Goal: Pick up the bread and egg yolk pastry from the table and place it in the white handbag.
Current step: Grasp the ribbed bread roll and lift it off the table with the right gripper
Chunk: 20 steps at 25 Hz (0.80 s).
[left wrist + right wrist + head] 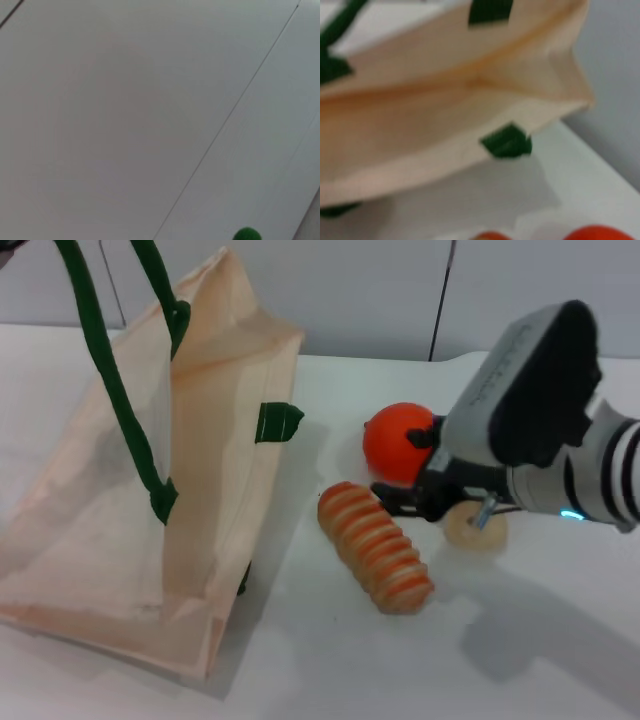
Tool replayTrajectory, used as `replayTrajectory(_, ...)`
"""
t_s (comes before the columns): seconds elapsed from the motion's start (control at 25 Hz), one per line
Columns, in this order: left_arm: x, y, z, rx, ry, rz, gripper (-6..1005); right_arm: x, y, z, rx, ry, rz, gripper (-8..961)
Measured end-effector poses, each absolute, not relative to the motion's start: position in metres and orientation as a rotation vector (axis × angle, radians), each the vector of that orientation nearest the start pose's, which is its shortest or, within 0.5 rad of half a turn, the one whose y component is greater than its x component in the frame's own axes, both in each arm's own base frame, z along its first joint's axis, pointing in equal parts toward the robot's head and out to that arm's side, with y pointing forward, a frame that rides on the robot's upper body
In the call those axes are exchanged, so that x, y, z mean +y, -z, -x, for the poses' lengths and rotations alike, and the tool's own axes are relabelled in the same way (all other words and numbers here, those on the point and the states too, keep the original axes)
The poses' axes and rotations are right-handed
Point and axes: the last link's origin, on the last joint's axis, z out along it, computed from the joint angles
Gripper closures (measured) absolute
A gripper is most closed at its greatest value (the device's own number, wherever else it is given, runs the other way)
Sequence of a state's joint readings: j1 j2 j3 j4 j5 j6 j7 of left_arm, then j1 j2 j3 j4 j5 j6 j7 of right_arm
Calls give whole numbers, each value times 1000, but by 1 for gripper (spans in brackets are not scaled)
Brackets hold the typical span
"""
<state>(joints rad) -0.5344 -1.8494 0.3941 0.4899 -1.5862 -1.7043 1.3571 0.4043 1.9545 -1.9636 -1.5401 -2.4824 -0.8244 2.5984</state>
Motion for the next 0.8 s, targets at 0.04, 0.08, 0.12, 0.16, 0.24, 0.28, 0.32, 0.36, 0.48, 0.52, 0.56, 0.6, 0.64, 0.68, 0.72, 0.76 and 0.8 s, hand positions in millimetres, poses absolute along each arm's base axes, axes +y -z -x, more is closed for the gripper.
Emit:
replayTrajectory(0.04,355,-151,273,-961,1483,2111,885,337,55,-136,275,116,2563,219)
replayTrajectory(0.08,355,-150,273,-959,1490,2106,885,337,58,-136,268,148,2568,219)
replayTrajectory(0.12,355,-148,273,-960,1496,2105,885,336,61,-136,265,180,2577,219)
replayTrajectory(0.16,356,-147,272,-961,1503,2104,885,335,63,-137,268,194,2585,219)
replayTrajectory(0.24,357,-146,272,-961,1509,2103,885,333,69,-138,293,218,2618,219)
replayTrajectory(0.28,357,-146,272,-961,1513,2100,885,332,72,-139,309,230,2638,219)
replayTrajectory(0.32,356,-147,272,-960,1515,2098,885,331,75,-139,321,240,2657,219)
replayTrajectory(0.36,356,-147,272,-960,1517,2097,885,330,78,-139,330,251,2673,218)
replayTrajectory(0.48,357,-147,271,-960,1521,2099,885,330,86,-141,360,285,2716,217)
replayTrajectory(0.52,358,-147,270,-961,1522,2100,885,330,88,-141,371,293,2729,216)
replayTrajectory(0.56,358,-147,270,-961,1523,2102,886,331,91,-142,385,303,2739,215)
replayTrajectory(0.6,358,-146,269,-960,1523,2106,886,333,93,-142,398,312,2747,214)
replayTrajectory(0.64,359,-146,268,-959,1522,2110,886,334,95,-143,411,320,2754,213)
replayTrajectory(0.68,359,-145,268,-958,1521,2114,886,337,97,-144,423,335,2758,213)
replayTrajectory(0.72,360,-144,266,-956,1522,2119,886,340,99,-146,434,351,2758,212)
replayTrajectory(0.76,361,-143,265,-955,1523,2122,886,342,101,-146,442,363,2757,212)
replayTrajectory(0.8,362,-143,264,-954,1523,2127,886,344,102,-148,454,372,2756,211)
